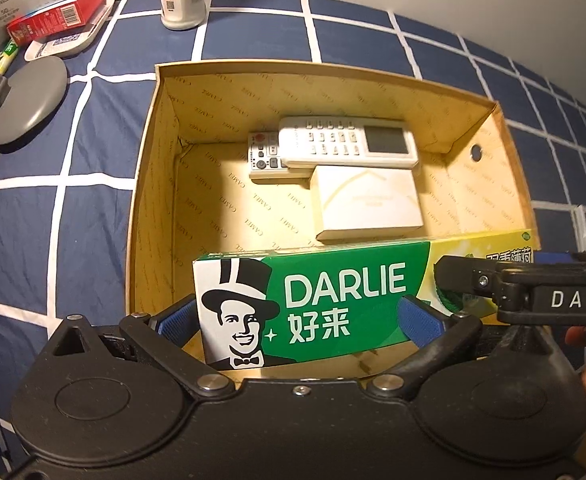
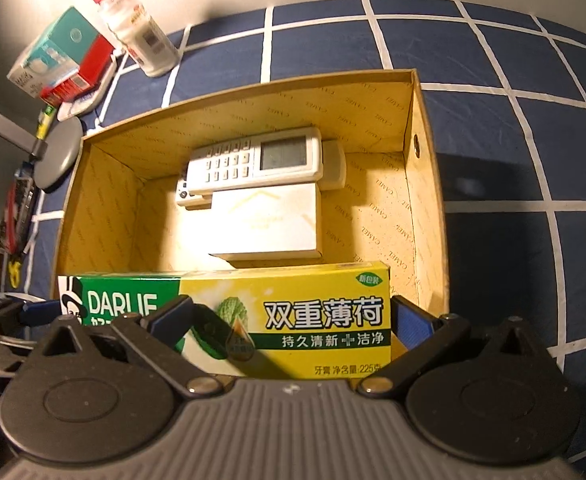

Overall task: Organize objects
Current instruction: 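Lower the toothpaste box into the box and open the right gripper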

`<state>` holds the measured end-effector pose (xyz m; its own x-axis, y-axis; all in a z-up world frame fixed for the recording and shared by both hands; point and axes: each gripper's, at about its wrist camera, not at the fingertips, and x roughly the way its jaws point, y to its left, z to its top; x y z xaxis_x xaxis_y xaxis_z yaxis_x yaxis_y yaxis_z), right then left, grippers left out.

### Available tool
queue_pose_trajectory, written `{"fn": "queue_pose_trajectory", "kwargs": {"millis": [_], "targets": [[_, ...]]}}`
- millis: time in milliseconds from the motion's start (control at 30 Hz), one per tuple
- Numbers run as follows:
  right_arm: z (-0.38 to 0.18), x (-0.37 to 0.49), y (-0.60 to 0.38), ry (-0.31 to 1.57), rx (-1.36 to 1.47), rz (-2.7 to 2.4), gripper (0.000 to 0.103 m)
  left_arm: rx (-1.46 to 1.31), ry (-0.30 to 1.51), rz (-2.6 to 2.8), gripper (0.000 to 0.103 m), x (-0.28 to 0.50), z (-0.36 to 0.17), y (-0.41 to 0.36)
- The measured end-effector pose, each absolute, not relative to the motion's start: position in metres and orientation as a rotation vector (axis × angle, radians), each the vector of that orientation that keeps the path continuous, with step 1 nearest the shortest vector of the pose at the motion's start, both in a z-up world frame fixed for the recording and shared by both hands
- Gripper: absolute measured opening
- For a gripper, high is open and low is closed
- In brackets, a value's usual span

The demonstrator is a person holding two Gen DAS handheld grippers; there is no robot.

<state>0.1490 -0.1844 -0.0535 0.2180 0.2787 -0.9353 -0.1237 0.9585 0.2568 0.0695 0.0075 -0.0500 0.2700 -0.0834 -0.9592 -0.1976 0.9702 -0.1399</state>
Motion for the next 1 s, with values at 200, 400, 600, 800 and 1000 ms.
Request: {"fn": "queue_pose_trajectory", "kwargs": {"millis": [200, 400, 600, 800, 1000], "targets": [[-0.066, 0.153, -0.179, 1.343, 0.149, 0.252, 0.103, -0.243, 1.325, 0.07, 0.103, 0.075, -0.061, 0.015], [-0.076, 0.158, -0.171, 1.353, 0.144, 0.236, 0.103, -0.236, 1.347, 0.084, 0.103, 0.081, -0.071, 0.019], [-0.09, 0.164, -0.167, 1.381, 0.144, 0.236, 0.103, -0.218, 1.377, 0.105, 0.103, 0.087, -0.081, 0.02], [-0.093, 0.173, -0.157, 1.373, 0.08, 0.23, 0.103, -0.182, 1.392, 0.113, 0.103, 0.096, -0.086, 0.017], [-0.096, 0.178, -0.153, 1.387, 0.061, 0.198, 0.103, -0.166, 1.411, 0.121, 0.103, 0.102, -0.09, 0.013]]}}
